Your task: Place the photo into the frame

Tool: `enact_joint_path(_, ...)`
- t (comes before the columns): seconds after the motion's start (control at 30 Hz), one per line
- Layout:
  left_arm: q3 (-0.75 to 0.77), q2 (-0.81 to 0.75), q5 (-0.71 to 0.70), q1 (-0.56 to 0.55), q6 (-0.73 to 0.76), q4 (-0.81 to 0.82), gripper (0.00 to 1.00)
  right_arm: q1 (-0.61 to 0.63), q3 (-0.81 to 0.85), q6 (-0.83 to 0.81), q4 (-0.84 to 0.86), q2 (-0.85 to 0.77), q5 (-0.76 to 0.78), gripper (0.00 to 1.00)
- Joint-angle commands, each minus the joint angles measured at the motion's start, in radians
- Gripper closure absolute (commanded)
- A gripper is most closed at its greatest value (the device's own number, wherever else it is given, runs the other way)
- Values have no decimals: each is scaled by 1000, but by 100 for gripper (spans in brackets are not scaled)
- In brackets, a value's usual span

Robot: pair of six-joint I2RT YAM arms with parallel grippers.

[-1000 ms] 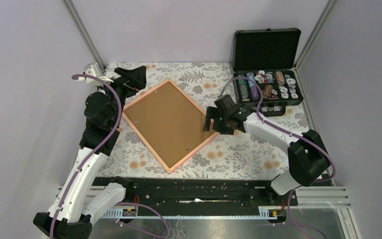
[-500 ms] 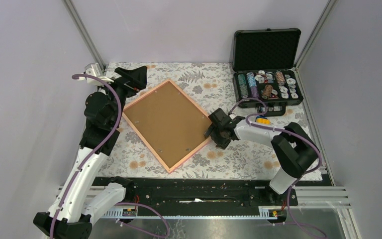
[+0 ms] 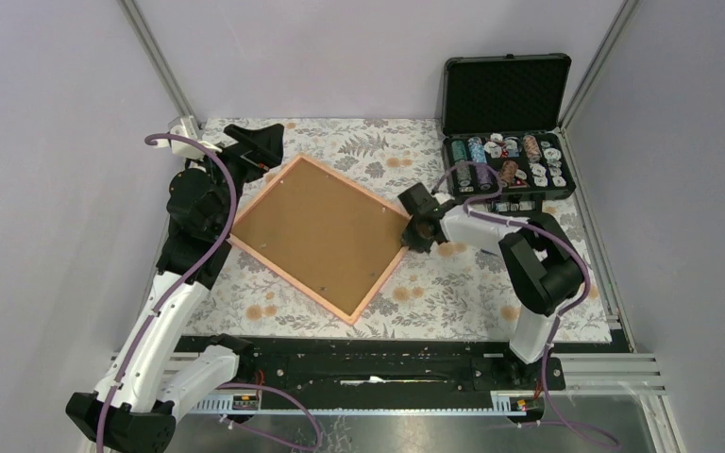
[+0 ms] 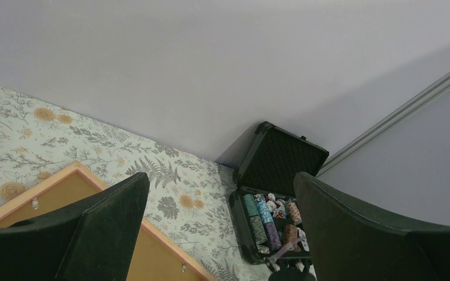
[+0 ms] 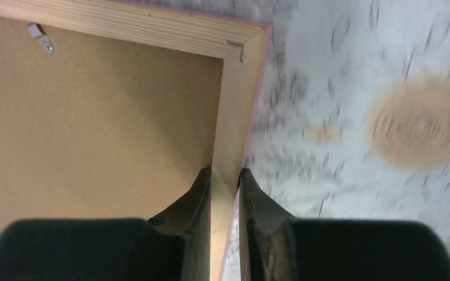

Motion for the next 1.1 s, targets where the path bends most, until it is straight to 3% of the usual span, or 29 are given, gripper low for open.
enact_joint_path(0.0, 42, 4, 17, -3, -2, 61, 1, -103, 136, -435, 59, 83, -68, 97)
enact_joint_path(0.17, 46, 9, 25, -4, -3, 64, 1, -155, 353, -673, -58, 231, -111, 89)
enact_joint_path(0.33, 53, 17, 23, -3, 3, 58, 1, -156, 498, -770, -176, 295, -103, 54)
enact_joint_path(0.47, 44, 29, 31, -4, -8, 80, 1, -148, 435, -717, -209, 205, -113, 18)
enact_joint_path(0.6, 52, 39, 50, -3, -14, 78, 1, -111, 339, -623, -197, 148, -183, 16)
enact_joint_path(0.77, 58, 11, 36, -3, -1, 49, 1, -20, 265, -556, -195, 125, -149, 18)
enact_joint_path(1.07, 54, -5, 26, -3, 3, 48, 1, 14, 256, -541, -206, 143, -130, 21)
